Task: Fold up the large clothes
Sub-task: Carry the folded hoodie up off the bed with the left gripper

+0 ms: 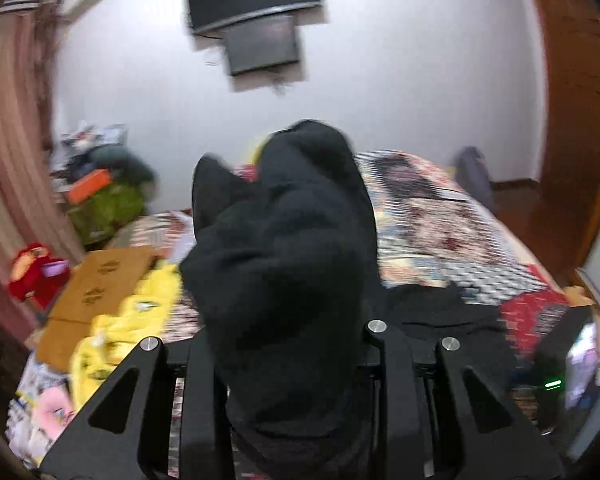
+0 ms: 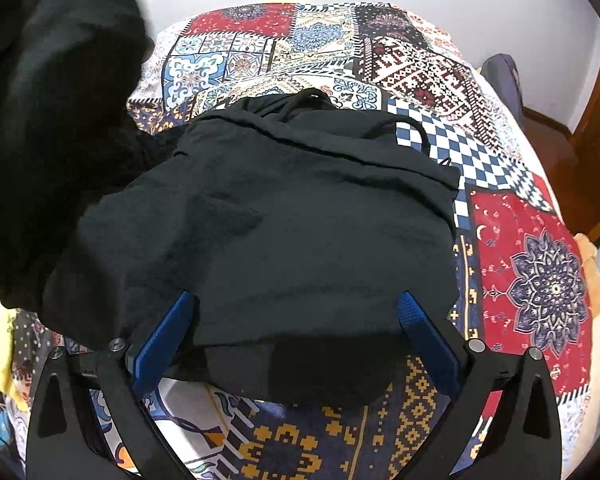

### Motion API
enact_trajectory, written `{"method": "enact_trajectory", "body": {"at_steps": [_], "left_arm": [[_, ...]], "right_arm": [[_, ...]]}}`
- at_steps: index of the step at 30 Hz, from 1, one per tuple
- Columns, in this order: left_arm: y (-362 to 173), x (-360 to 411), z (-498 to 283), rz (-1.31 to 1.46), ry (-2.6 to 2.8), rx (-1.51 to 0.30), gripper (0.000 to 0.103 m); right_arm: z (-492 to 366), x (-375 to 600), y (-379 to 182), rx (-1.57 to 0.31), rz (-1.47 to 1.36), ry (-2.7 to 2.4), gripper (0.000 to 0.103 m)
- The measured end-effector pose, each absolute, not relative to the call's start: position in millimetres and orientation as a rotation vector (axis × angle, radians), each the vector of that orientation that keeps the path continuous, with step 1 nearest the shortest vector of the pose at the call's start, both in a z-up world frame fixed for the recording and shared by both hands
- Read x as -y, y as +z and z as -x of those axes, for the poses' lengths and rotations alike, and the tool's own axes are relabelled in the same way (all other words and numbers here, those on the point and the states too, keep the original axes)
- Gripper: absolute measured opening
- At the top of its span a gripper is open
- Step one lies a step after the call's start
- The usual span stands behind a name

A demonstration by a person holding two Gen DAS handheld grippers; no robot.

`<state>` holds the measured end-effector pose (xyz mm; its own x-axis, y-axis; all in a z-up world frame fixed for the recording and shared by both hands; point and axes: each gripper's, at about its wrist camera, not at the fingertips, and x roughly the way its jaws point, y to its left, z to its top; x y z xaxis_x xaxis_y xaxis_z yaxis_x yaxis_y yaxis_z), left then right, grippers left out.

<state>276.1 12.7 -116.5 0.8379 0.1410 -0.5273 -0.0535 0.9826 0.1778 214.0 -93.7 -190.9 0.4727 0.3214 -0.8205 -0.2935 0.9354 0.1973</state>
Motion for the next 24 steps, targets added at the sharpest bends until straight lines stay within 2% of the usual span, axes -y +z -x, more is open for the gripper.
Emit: {"method": "enact_trajectory", "body": {"at_steps": [6, 16, 21, 24], "left_arm": [[-141, 33, -297, -0.086, -0.133, -0.733, 0.029], [-165, 38, -294, -0.042, -0.244, -0.874, 0.031], [-180, 52, -283, -0.051, -0.295, -0.917, 0.035], [-201, 68, -278, -0.1, -0.343, -0.957, 0.04]], "right_arm": [[-210, 100, -188, -1.052, -0.016, 0.38, 0.103], [-182, 141, -178, -1.06, -0.046, 0.354, 0.1], [-168, 177, -181, -1.08, -0.041, 0.257, 0.1], [-165, 197, -181, -1.095, -0.05, 0.211, 0.1]]}}
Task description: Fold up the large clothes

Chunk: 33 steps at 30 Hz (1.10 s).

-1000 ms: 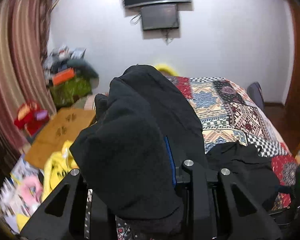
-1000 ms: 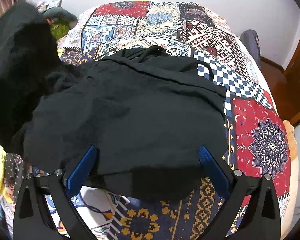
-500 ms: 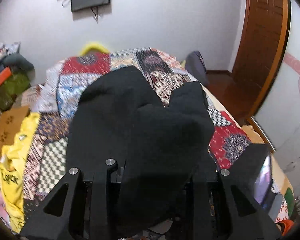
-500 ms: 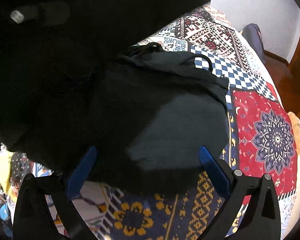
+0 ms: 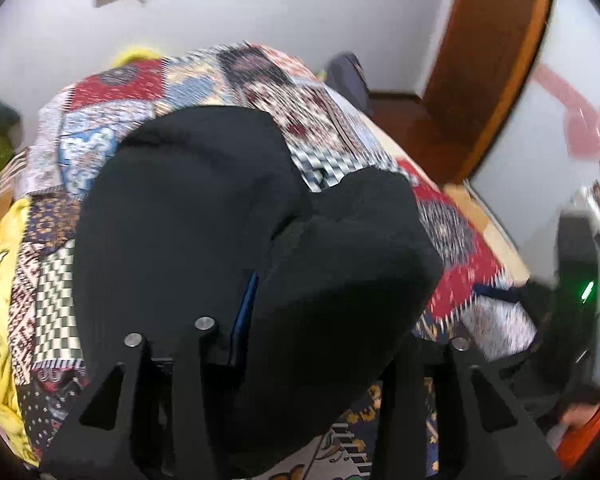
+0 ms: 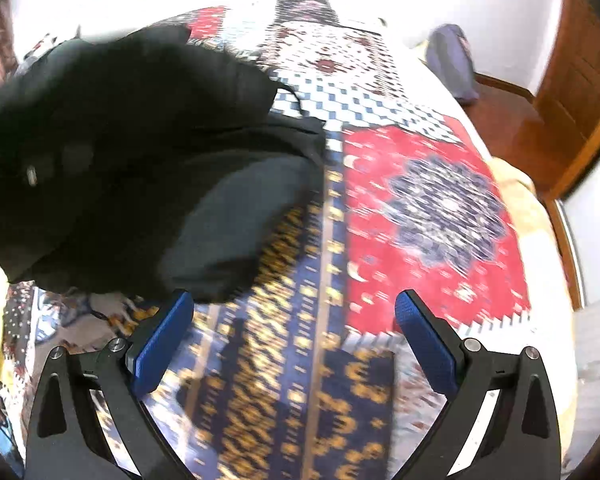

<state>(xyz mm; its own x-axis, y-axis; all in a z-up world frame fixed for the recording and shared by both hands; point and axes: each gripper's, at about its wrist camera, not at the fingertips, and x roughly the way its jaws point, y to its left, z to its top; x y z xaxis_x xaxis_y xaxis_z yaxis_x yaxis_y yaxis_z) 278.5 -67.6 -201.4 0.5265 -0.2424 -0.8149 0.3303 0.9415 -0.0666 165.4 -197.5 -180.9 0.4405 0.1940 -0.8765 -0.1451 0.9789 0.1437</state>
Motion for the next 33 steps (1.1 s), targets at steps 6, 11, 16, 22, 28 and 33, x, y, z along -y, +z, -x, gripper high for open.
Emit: {"method": "enact_trajectory", "body": {"at_steps": [6, 11, 16, 22, 28, 33], "left_arm": [[-216, 86, -267, -0.141, -0.396, -0.947, 0.076], [-199, 82, -257, -0.097, -0.434, -0.949, 0.084], [-164, 69, -227, -0.094, -0.454, -0.918, 0.084], [-119, 32, -198, -0.143, -0.432, -0.836, 0.084], [-112, -33, -217, -0.097, -0.227, -0.844, 0.084], [-141, -66, -237, -0.039, -0.148, -0.916, 0.084]], "right_arm": [[-158, 222, -159, -1.067, -0.09, 0.161, 0.1], [-152, 231, -125, -0.999, -0.109, 0.163, 0.1], [-142, 233, -101, -0.943, -0.11, 0.171, 0.1], [-141, 217, -84, -0.902, -0.096, 0.212, 0.1], [-154, 174, -63, -0.852, -0.07, 0.33, 0.1], [-174, 131, -61, -0.844, -0.058, 0.466, 0.1]]}}
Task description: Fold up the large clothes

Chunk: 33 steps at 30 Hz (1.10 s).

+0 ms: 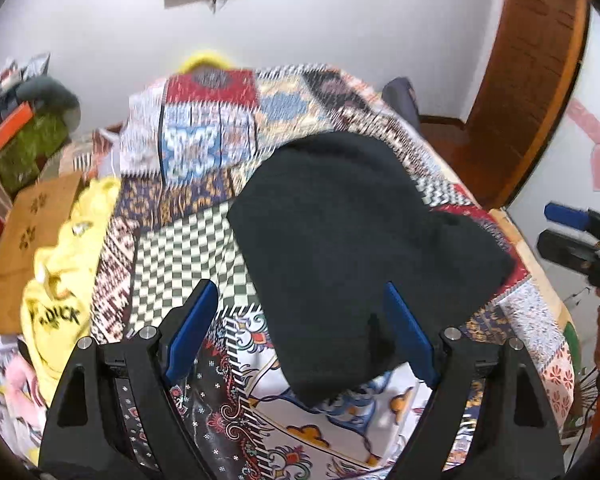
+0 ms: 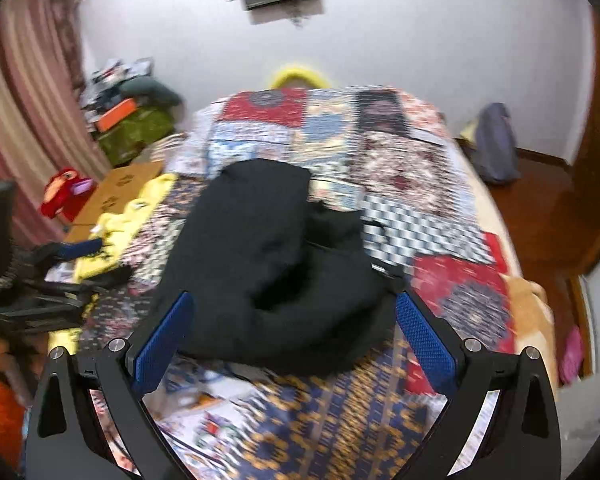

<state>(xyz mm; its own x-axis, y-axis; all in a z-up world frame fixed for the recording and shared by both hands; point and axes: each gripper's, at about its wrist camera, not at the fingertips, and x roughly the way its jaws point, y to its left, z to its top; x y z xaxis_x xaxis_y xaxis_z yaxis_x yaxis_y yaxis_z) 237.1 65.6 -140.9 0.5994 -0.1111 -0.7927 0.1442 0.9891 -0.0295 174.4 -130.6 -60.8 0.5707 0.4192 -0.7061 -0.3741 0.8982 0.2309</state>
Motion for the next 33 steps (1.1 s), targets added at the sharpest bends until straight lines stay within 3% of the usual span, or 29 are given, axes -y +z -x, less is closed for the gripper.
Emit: {"method": "enact_trajectory", "body": {"at_steps": [4, 8, 11, 18, 24, 33], "left_arm": [[-181, -52, -241, -0.074, -0.19, -0.993, 0.084], [-187, -43, -232, -0.103, -0.197, -0.937, 0.085], [-199, -46, -239, -0.02, -0.253, -0.998, 0.085], [-218, -39, -231, -0.003, -0.261, -1.001, 0.092], [-216, -32, -219, -0.035, -0.237, -0.99, 0.092], [-186, -36, -207, -0.163, -0.134, -0.898, 0.09]], "right_arm": [[-197, 112, -85, -0.916, -0.063, 0.497, 0.1], [-212, 119, -123, -1.034, -0.09, 0.448, 0.1], [-212, 134, -156, -1.107, -0.145, 0.45, 0.1], [-199, 148, -188, -1.123, -0.132, 0.434, 0.103], [-196, 155, -193, -1.15, -0.217, 0.461, 0.103], [-193, 149, -153, -1.084, -0.111, 0.444, 0.103]]}}
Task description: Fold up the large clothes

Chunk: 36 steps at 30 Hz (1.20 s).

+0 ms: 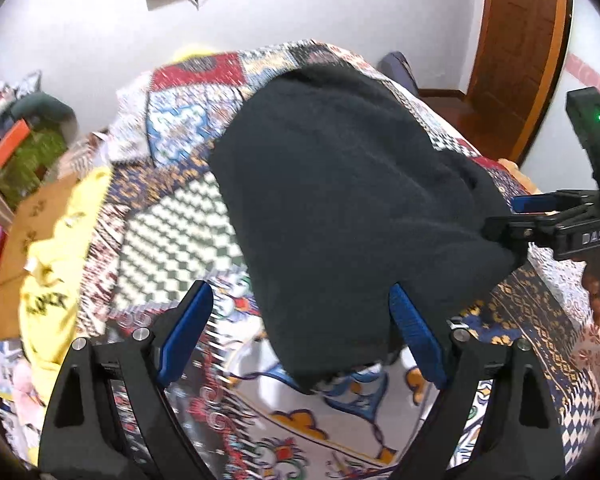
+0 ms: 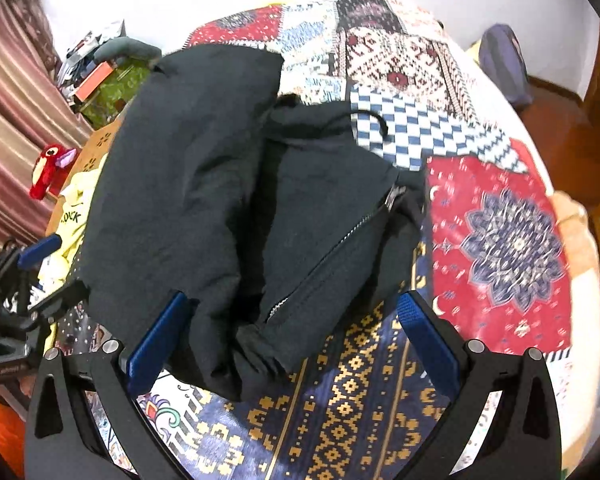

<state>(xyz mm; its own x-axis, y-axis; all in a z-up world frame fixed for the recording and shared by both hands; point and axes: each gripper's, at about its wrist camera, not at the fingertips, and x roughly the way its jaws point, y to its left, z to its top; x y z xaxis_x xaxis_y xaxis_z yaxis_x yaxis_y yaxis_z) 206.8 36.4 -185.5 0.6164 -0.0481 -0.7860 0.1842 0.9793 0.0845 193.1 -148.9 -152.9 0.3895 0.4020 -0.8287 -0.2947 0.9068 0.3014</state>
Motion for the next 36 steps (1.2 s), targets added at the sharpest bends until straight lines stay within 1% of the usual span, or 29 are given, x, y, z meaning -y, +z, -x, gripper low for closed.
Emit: {"method": "enact_trajectory", "body": {"at_steps": [5, 9, 13, 15, 20, 22, 27, 31, 35, 36], "left_arm": [[-168, -58, -217, -0.11, -0.101, -0.863, 0.09], [-169, -84, -240, -0.011, -0.119, -0.903, 0.09], [-190, -110, -267, 0.213, -0.215, -1.029, 0.09], [-206, -116, -276, 0.322, -0.257, -1.086, 0.09], [-230, -125, -293, 0.542, -0.36, -1.123, 0.091], [-237, -128, -301, 0.606, -0.388, -1.128, 0.094], [-247, -121, -324, 0.66, -0.403, -1.158, 0.103], [-250, -113, -335, 0.607, -0.388, -1.156, 0.103], [-260, -120, -343, 0.649, -0.413, -1.164, 0.103], [-262, -122, -344, 0.657, -0.421, -1.167, 0.103]], "right_arm": [[-197, 159, -137, -1.03, -0.094, 0.439, 0.103], [-212, 173, -138, -1.018, -0.175, 0.446, 0.103], [-229, 192, -155, -1.069, -0.307, 0.436, 0.103], [-242, 203, -175, -1.128, -0.389, 0.428, 0.103], [-262, 209, -212, -1.218, -0.526, 0.486, 0.103], [-269, 205, -220, -1.235, -0.561, 0.525, 0.103], [-286, 176, -236, -1.292, -0.498, 0.548, 0.103], [-294, 156, -244, -1.304, -0.491, 0.581, 0.103], [-301, 149, -246, -1.315, -0.534, 0.601, 0.103], [-302, 147, -245, -1.314, -0.539, 0.603, 0.101]]}}
